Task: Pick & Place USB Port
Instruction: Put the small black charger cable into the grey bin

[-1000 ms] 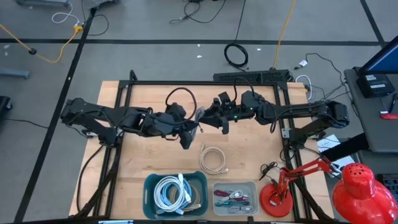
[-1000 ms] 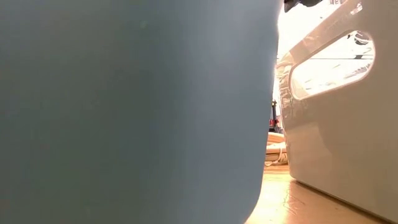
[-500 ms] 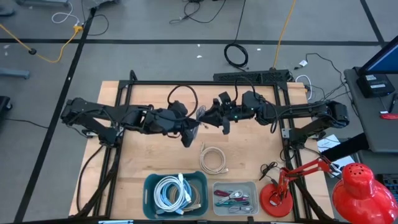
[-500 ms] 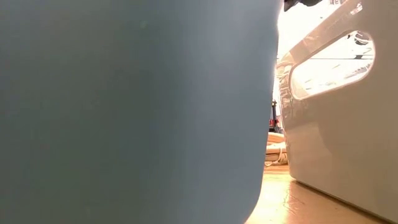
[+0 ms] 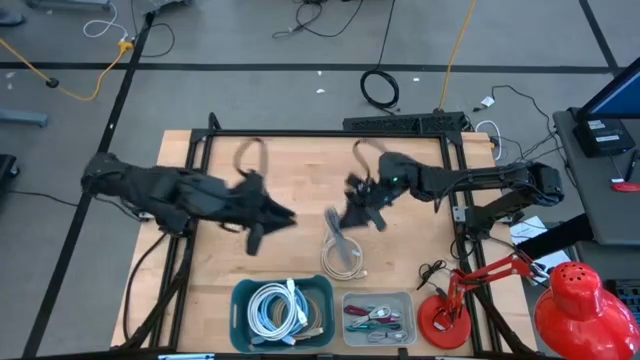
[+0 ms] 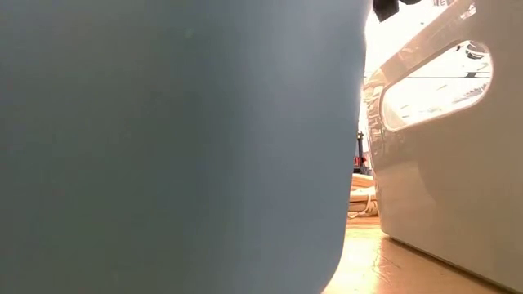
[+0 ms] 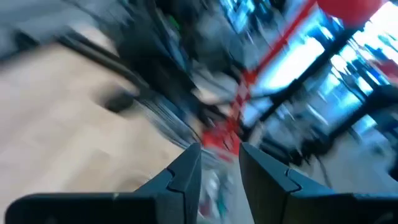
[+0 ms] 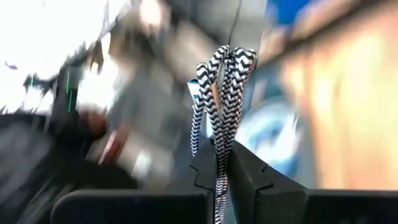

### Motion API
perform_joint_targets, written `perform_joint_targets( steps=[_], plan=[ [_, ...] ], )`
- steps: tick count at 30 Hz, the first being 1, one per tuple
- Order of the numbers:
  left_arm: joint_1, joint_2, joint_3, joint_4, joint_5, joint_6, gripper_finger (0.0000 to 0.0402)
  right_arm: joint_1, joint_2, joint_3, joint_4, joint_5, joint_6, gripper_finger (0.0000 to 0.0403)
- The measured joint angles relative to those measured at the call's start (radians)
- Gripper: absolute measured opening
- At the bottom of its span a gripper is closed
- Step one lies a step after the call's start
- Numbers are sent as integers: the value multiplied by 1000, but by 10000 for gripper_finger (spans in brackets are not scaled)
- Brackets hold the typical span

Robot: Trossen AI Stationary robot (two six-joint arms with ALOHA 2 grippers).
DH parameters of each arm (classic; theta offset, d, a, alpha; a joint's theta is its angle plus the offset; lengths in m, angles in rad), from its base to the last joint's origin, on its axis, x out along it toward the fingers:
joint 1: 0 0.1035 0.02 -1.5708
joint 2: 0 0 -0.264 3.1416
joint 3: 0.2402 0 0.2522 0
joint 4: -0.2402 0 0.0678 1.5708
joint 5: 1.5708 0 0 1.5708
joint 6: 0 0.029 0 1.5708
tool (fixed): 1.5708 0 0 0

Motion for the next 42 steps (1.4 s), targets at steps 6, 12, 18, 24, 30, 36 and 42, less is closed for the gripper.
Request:
perform_joint_targets(
  steps=[6, 12, 18, 24, 30, 36, 42],
  plan=[
    [-106, -97, 1, -20, -278, 45, 92, 88, -30, 0, -563, -77, -238, 8],
    [-146, -117, 1, -103, -385, 22, 90, 258, -14, 0, -727, 87, -290, 8],
    [-143, -100, 1, -131, -367, 14, 90, 415, -4, 0, -561, 280, -123, 8],
    [-156, -92, 0, -150, -281, -8, 90, 524, 42, 0, -502, 426, -5, 8],
    [-227, -77, 0, -154, -288, -20, 90, 612, 145, 0, -503, 408, 30, 8],
    [-278, -74, 0, -156, -336, -37, 90, 643, 191, 0, -414, 377, -1, 37],
    [-297, -74, 0, -155, -362, -37, 90, 638, 180, 0, -392, 398, -19, 130]
  ],
)
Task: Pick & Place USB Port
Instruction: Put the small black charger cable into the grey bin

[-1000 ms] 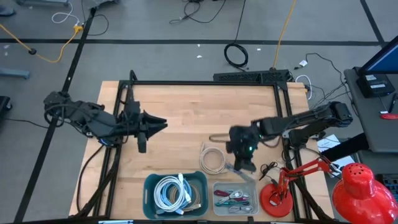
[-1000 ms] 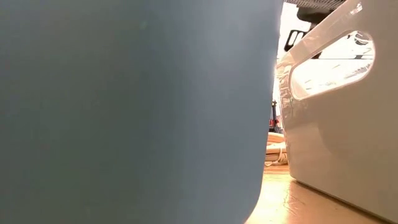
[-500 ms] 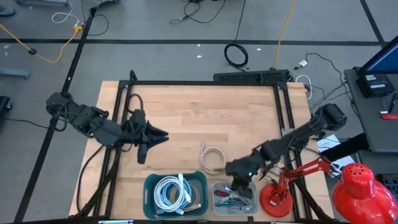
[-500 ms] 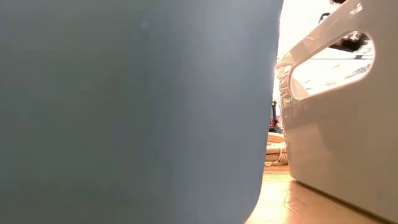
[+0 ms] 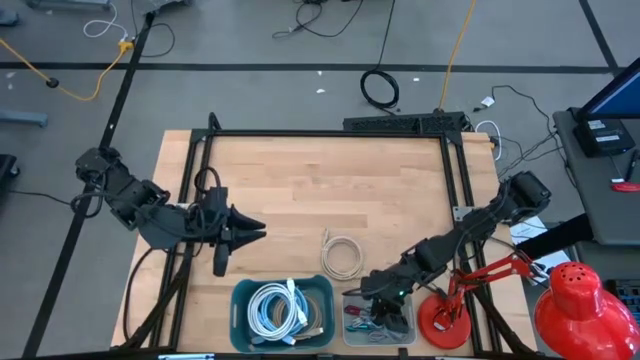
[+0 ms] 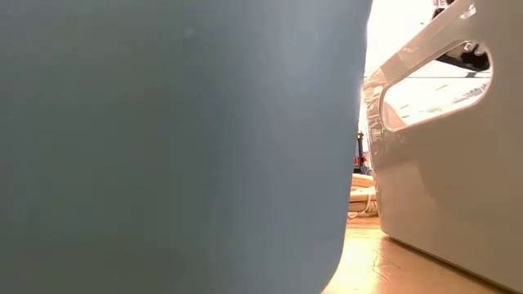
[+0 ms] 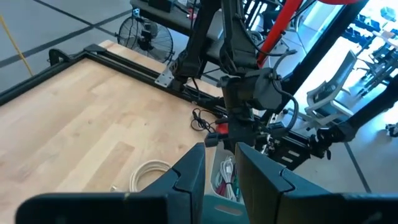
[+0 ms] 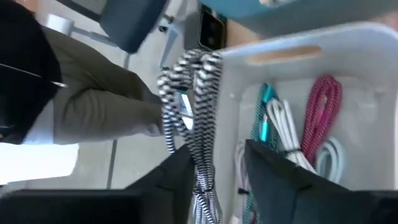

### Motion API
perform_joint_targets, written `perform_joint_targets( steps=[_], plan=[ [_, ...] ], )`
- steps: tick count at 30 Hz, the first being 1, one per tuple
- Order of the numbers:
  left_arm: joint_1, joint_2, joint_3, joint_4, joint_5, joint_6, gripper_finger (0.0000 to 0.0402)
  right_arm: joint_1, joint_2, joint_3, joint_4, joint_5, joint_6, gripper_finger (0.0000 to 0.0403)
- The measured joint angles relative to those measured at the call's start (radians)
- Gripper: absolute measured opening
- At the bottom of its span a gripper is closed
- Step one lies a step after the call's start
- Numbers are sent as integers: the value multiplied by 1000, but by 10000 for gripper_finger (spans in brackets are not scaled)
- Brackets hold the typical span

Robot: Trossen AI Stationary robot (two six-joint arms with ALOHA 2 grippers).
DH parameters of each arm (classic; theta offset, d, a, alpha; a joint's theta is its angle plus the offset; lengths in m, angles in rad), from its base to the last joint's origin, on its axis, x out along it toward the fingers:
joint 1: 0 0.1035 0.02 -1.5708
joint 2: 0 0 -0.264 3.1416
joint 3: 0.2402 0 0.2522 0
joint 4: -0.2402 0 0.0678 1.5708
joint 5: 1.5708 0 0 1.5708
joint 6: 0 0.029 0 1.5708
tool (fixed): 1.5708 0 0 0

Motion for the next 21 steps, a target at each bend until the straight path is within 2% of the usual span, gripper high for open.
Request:
perform_joint_targets(
  steps=[4, 8, 18, 21],
  plan=[
    [-5, 0, 0, -2, -1, 0, 90, -10, -12, 0, -10, 1, 5, 170],
    [-13, 0, 0, -7, -1, -4, 90, -16, -12, 0, -45, -13, 8, 185],
    [-31, 0, 0, -8, -1, -7, 90, -17, -12, 0, -293, -65, -11, 162],
    [-31, 0, 0, -8, -1, -8, 90, -18, -12, 0, -315, -50, -4, 156]
  ],
)
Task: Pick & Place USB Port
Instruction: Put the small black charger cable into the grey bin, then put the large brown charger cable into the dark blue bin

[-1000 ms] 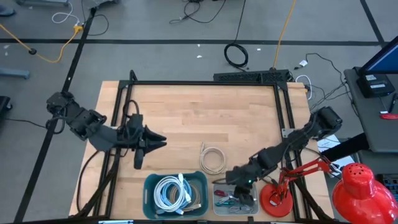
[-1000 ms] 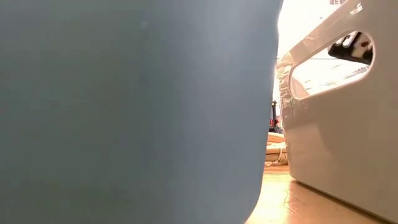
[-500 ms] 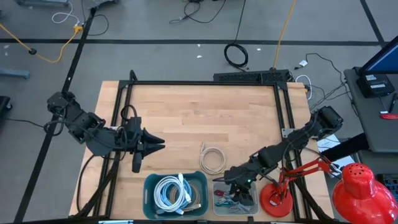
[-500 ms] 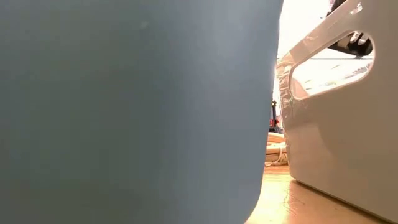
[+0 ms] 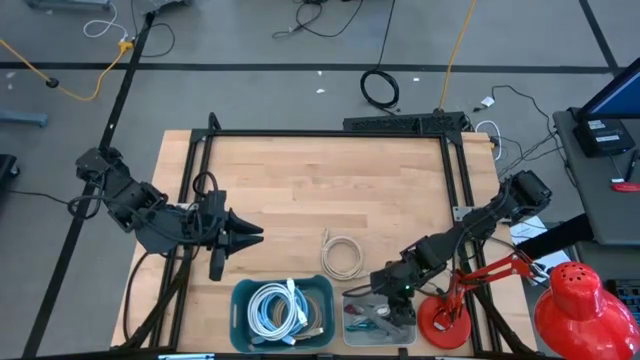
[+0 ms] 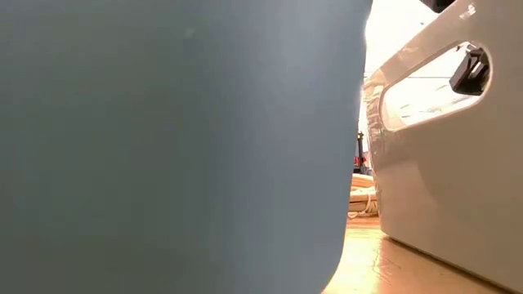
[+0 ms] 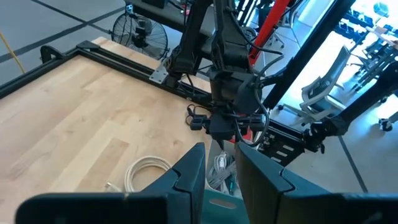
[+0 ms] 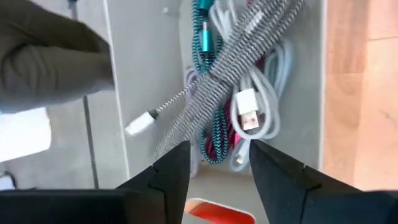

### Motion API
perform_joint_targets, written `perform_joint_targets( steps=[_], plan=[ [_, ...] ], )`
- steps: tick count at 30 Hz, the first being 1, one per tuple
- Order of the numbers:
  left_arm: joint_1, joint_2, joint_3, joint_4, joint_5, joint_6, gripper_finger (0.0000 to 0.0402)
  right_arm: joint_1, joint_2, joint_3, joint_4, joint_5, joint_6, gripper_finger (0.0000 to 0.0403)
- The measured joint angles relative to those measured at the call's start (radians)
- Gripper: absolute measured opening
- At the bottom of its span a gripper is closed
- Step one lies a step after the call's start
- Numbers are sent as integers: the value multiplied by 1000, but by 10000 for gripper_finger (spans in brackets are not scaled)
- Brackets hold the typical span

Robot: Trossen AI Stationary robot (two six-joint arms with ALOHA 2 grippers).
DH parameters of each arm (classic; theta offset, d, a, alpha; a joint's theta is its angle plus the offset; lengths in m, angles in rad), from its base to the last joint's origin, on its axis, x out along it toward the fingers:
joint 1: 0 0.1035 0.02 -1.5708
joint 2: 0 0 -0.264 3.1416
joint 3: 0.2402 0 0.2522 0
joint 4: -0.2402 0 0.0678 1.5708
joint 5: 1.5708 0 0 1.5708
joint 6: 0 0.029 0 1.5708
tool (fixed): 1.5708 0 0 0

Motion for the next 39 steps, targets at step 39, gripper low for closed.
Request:
perform_joint_targets(
  steps=[39],
  plan=[
    [162, 110, -47, -188, 114, -329, 90, -477, 122, 2, -14, 307, -129, 188]
  ],
)
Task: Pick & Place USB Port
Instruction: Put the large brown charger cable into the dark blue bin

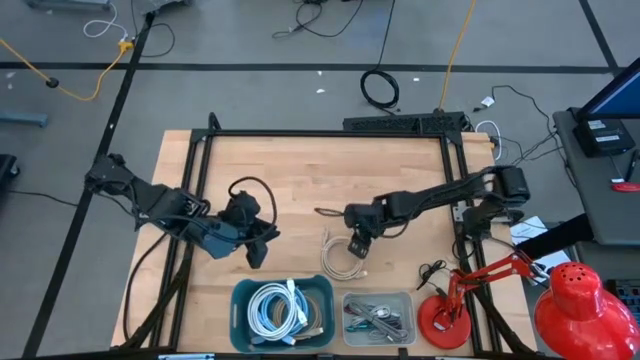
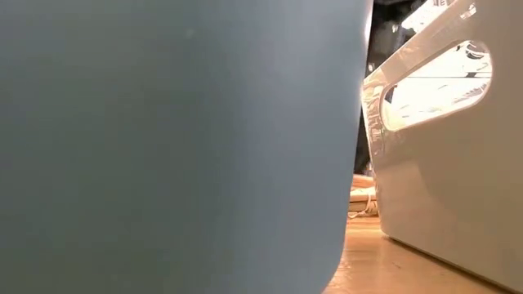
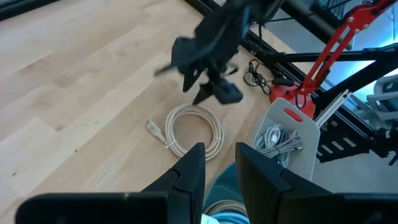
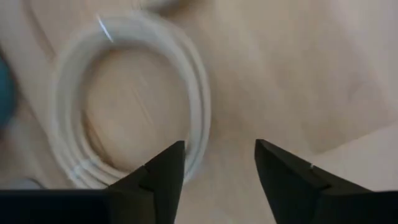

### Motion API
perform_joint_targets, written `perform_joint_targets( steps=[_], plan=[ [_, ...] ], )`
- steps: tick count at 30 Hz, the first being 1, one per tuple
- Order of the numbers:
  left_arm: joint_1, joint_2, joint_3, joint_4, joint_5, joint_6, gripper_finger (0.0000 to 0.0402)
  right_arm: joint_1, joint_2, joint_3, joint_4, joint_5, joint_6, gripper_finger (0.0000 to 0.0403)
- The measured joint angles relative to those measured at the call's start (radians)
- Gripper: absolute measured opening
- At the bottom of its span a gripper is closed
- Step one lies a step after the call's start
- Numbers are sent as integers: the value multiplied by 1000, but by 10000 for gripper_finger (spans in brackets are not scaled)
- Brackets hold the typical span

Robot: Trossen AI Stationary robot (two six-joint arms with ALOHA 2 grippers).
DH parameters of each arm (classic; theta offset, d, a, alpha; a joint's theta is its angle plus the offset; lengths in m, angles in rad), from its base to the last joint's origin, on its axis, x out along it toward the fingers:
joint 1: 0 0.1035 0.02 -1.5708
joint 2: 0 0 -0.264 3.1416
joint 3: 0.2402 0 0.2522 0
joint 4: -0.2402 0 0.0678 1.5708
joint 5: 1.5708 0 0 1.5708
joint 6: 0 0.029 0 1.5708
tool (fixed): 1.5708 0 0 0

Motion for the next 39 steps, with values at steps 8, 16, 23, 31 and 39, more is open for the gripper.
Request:
perform_joint_targets(
  steps=[8, 16, 23, 31, 39],
  plan=[
    [-74, 0, 0, 17, -60, -29, 90, 59, 172, 5, 108, -21, 25, 236],
    [-147, 8, 0, 34, -134, -87, 90, 83, 203, 3, 109, 64, 106, 136],
    [-167, 18, 1, 38, -251, -155, 90, 49, 88, 15, 108, 140, 107, 11],
    [-182, -2, 2, -395, -331, -533, 90, 23, -188, 83, 98, 330, 104, 8],
    [-88, -328, -560, 48, -332, -791, 90, 50, -350, 106, 138, 427, 98, 8]
  ],
)
